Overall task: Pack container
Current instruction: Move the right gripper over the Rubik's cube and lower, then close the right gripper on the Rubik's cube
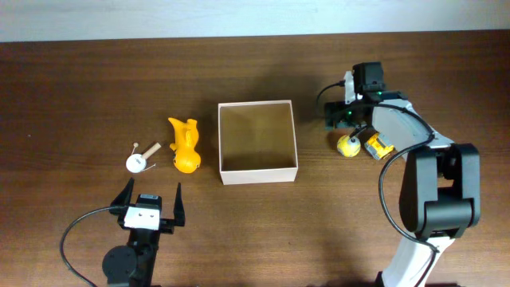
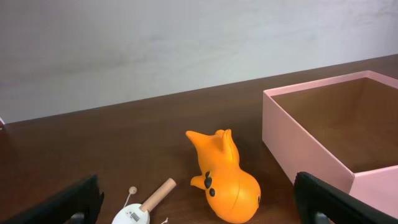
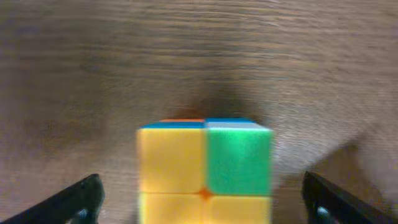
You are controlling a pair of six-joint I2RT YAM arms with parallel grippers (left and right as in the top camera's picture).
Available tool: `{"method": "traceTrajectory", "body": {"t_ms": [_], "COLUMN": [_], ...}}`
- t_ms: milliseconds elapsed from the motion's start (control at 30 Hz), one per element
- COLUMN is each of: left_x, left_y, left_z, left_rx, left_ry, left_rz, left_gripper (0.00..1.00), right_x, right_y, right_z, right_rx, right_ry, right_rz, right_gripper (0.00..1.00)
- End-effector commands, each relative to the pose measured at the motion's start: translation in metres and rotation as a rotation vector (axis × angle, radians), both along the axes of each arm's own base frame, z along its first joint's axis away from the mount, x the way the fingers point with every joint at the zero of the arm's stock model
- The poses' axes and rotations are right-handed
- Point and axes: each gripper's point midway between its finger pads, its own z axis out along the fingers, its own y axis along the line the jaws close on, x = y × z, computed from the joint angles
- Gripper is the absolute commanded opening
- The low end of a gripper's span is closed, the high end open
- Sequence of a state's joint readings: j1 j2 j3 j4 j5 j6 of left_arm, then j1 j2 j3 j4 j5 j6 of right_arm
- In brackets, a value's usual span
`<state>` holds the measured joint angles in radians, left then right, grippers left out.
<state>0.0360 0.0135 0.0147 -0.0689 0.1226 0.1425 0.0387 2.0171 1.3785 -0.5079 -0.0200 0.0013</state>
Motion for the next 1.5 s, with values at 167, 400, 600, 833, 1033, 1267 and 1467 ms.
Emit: {"method": "traceTrajectory", "body": {"t_ms": [167,400,600,833,1033,1267,1467], "left_x": [0.0,0.0,0.0,0.0,0.0,0.0,0.0], "left_y": [0.002,0.002,0.002,0.002,0.002,0.002,0.002], "left_z": [-0.001,-0.001,-0.001,-0.001,-0.001,-0.001,-0.001], "left_rx": [0.017,0.017,0.017,0.017,0.017,0.017,0.017], "left_ry": [-0.001,-0.001,-0.001,-0.001,-0.001,-0.001,-0.001], "left_rz": [0.009,0.01,0.009,0.009,0.009,0.009,0.009], "left_gripper": [0.99,0.99,0.99,0.99,0.99,0.99,0.99], "right_x": [0.007,0.01,0.009,0.006,0.006,0.008,0.009], "right_y": [-0.014,-0.005,-0.004,-0.001,-0.002,-0.003,-0.003], "right_z": [0.004,0.006,0.001,-0.014,-0.014,-0.013,-0.013], "right_rx": [0.012,0.053,0.061,0.074,0.067,0.065,0.065], "right_ry": [-0.02,-0.034,-0.023,0.012,0.01,0.002,-0.004], "right_rz": [-0.043,-0.004,-0.002,0.002,0.003,0.002,0.002], "right_gripper": [0.82,0.82,0.82,0.75,0.69,0.54,0.54]}}
